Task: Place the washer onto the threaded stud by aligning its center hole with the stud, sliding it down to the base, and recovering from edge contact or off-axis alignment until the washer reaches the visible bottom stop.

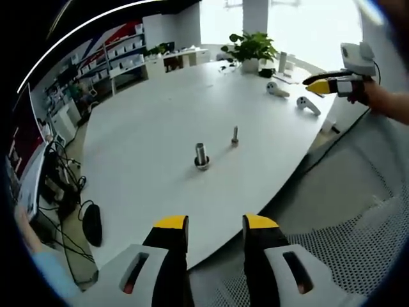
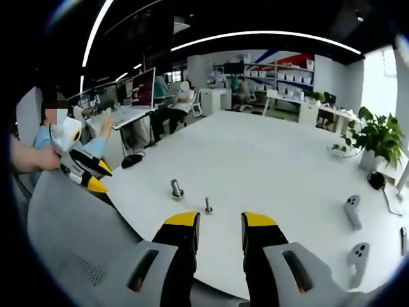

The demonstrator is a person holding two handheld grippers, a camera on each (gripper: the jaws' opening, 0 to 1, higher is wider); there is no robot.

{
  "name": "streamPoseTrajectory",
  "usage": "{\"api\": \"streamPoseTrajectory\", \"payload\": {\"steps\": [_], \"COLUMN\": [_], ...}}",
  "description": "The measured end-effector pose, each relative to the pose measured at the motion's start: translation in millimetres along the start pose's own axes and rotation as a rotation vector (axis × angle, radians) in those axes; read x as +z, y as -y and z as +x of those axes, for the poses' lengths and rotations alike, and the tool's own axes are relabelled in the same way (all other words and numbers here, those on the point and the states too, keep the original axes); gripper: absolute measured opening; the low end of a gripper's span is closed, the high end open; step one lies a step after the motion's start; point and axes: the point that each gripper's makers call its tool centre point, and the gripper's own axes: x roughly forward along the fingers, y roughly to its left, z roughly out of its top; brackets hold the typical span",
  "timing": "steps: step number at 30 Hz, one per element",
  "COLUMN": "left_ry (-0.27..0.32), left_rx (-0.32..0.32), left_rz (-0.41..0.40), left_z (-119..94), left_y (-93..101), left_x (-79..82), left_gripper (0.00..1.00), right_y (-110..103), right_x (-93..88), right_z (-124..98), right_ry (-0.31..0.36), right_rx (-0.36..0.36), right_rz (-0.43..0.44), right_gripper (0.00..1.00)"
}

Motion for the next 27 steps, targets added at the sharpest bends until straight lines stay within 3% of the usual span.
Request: {"api": "streamPoseTrajectory", "payload": {"steps": [11,27], "left_ry": [0.041,0.09], "left_rx": [0.007,0.002], "left_rz": [-0.004,-0.014], "left_z": [-3,-5], "left_y": [-2.1,0.0], "left_x": [7.2,16.6], "left_gripper": [0.32,0.32], "right_y": [1,11], "right_x": [-0.9,-9.2], "right_z": [1,-3], "right_ry": [-0.007,-0.021], "right_rx": [-0.013,-0.047], "right_rz": [-0.021,0.018], "right_gripper": [0.28,0.28]}}
